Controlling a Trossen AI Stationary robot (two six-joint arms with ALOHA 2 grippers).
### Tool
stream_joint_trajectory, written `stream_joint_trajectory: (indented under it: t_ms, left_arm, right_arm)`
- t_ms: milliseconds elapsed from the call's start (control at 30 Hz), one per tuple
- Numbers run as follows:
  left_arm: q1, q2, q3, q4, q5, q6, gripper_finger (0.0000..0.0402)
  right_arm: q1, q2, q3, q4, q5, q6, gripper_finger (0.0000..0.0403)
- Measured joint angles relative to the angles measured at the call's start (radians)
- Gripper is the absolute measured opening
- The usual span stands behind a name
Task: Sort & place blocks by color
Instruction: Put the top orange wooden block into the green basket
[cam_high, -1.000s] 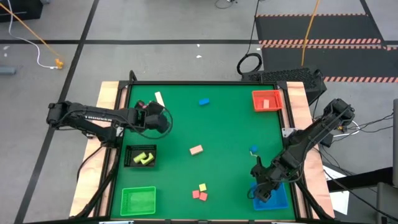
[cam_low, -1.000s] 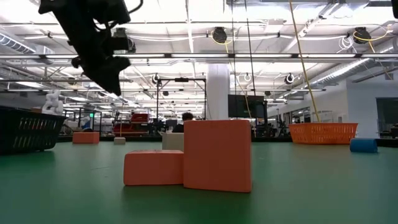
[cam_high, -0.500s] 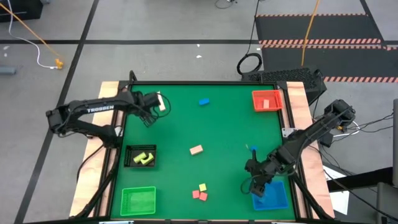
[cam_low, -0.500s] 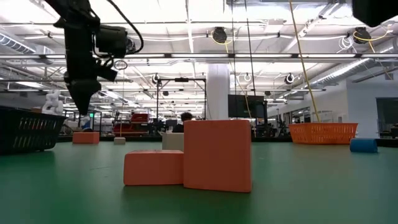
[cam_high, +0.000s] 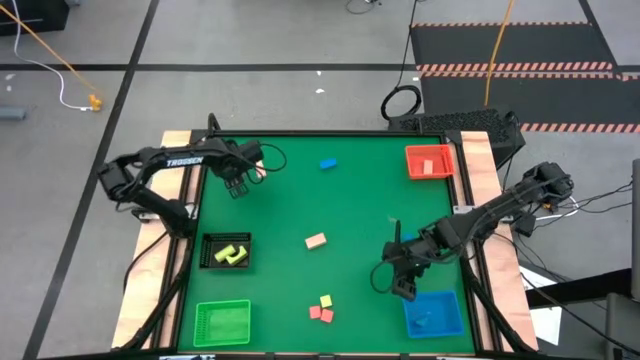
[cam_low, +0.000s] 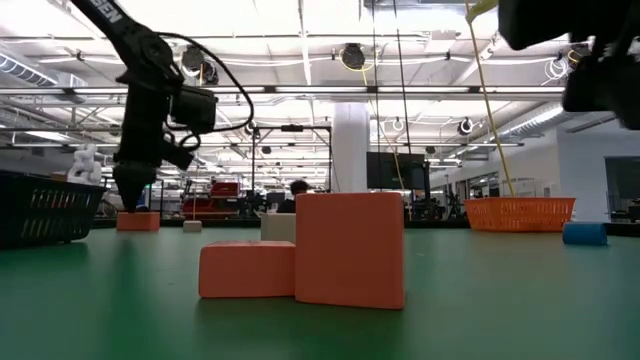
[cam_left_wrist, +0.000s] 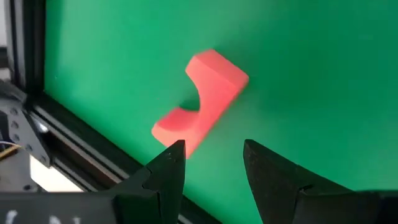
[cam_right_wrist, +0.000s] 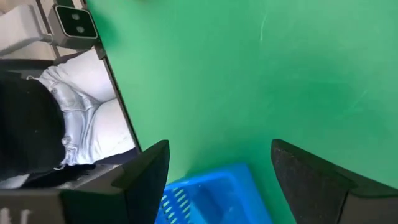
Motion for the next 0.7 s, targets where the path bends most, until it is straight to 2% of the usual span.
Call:
stream_joint_trajectory:
  t_ms: [233,533,700]
  left_arm:
    - [0.004,0.031,0.000,0.090,-0.015,0.095,0.0166]
    - [0.070,0.038,0.001,0.076,0.009,0.089,0.0165]
    - [0.085,0.095,0.001,0.076,0.072,0.088,0.0165]
  right_arm:
    - [-0.060,0.000,0.000,-0.001,0.000,-0.137,0.0271]
    - [-0.103,0.000,0.000,0.000,0.000,-0.206,0.0270]
    - [-0.105,0.000,0.000,0.000,0.002,-0.228,0.0270]
